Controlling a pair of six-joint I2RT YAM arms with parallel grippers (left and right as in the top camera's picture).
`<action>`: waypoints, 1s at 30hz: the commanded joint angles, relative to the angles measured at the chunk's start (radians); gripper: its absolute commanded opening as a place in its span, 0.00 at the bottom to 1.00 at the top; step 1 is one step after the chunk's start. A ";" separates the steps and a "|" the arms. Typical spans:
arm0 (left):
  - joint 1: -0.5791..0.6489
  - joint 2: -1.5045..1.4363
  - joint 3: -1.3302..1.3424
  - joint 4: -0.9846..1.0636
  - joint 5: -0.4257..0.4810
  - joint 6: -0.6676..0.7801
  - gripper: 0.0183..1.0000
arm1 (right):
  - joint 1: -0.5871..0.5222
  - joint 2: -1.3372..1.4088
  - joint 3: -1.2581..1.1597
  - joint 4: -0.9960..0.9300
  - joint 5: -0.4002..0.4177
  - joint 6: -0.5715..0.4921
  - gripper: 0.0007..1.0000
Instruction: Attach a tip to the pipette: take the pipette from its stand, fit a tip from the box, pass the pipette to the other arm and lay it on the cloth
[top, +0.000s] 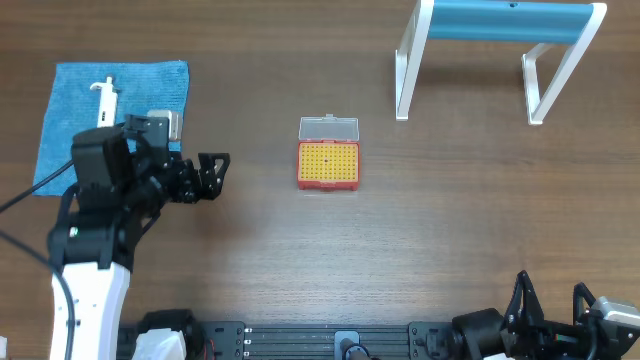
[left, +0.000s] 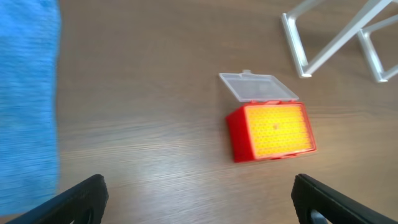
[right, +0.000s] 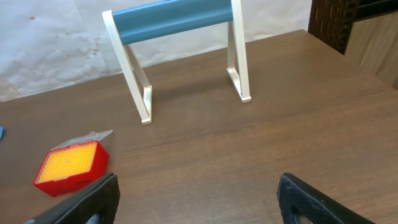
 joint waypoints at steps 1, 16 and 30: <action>-0.007 -0.225 0.000 -0.067 -0.129 0.052 0.96 | -0.003 -0.010 -0.005 0.002 0.016 -0.014 0.82; -0.056 -0.756 -0.305 0.088 -0.272 0.053 0.96 | -0.003 -0.010 -0.005 0.002 0.016 -0.014 0.82; -0.016 -0.957 -0.753 0.664 -0.287 0.053 0.96 | -0.003 -0.010 -0.005 0.002 0.016 -0.014 0.83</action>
